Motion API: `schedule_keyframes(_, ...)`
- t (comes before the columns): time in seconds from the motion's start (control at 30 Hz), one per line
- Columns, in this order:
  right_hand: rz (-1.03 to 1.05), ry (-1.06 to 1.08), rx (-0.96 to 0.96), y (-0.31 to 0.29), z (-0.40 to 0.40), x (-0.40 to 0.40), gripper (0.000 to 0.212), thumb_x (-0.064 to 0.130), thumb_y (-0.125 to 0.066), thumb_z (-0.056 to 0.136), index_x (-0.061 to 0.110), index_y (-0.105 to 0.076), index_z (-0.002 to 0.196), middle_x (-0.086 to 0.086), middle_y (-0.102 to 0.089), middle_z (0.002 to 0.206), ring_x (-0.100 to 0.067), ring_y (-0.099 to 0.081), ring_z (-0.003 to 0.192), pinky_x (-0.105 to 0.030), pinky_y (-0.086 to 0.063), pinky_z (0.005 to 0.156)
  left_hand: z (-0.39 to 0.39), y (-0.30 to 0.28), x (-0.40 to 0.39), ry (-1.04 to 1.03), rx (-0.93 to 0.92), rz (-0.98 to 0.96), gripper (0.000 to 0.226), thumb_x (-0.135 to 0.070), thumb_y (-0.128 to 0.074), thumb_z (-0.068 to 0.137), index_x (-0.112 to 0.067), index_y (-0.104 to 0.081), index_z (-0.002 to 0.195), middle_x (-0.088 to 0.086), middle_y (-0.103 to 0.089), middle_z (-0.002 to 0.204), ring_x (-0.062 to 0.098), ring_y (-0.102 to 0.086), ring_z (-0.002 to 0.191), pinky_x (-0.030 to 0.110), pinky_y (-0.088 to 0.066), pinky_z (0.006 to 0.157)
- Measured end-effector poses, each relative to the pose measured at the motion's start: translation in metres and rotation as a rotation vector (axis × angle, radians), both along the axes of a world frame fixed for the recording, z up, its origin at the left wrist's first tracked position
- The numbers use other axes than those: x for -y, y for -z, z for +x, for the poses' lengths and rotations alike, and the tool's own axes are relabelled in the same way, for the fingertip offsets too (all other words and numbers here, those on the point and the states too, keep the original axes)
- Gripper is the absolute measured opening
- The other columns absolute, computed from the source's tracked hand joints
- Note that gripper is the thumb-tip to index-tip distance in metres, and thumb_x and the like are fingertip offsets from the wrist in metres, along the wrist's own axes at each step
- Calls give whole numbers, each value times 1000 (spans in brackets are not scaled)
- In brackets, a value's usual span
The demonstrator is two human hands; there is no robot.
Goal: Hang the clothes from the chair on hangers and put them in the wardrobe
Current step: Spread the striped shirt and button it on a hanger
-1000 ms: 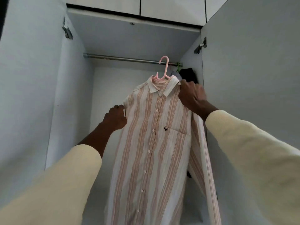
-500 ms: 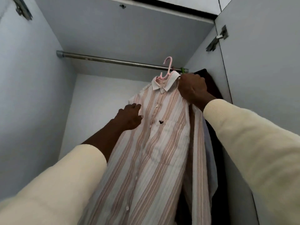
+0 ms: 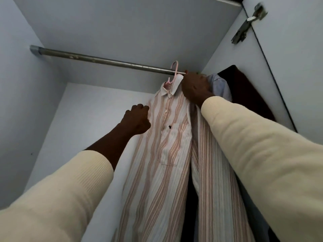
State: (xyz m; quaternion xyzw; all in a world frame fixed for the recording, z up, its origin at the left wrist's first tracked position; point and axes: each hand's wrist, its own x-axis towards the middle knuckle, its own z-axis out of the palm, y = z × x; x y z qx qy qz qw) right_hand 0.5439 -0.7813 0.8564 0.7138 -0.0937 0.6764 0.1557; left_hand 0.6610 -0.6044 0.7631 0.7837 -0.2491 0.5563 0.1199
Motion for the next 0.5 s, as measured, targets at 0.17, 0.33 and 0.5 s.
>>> schedule_keyframes(0.17,-44,-22,-14,-11,13,3,30,13,-43,97,4,-59,121,-19,-62,124,-38,-61,113,-44,-50,89,22,7,8,-12,-3,35,51,-25,-58,90,-6,-45,136,14,-47,137,33,-43,126,45,-42,97)
schedule_keyframes(0.33,38,-133,-64,-8,10,0,38,13,-40,98,1,-51,132,-20,-59,129,-38,-59,115,-44,-49,90,23,16,3,-51,-66,68,52,-25,-58,91,-7,-43,138,14,-42,141,33,-38,130,45,-38,98)
schedule_keyframes(0.5,255,-307,-6,22,-5,2,35,15,-50,93,-3,-57,123,-23,-61,125,-39,-59,116,-39,-48,90,6,26,-9,-11,-72,38,53,-24,-57,91,-6,-41,139,14,-42,141,33,-38,130,45,-37,98)
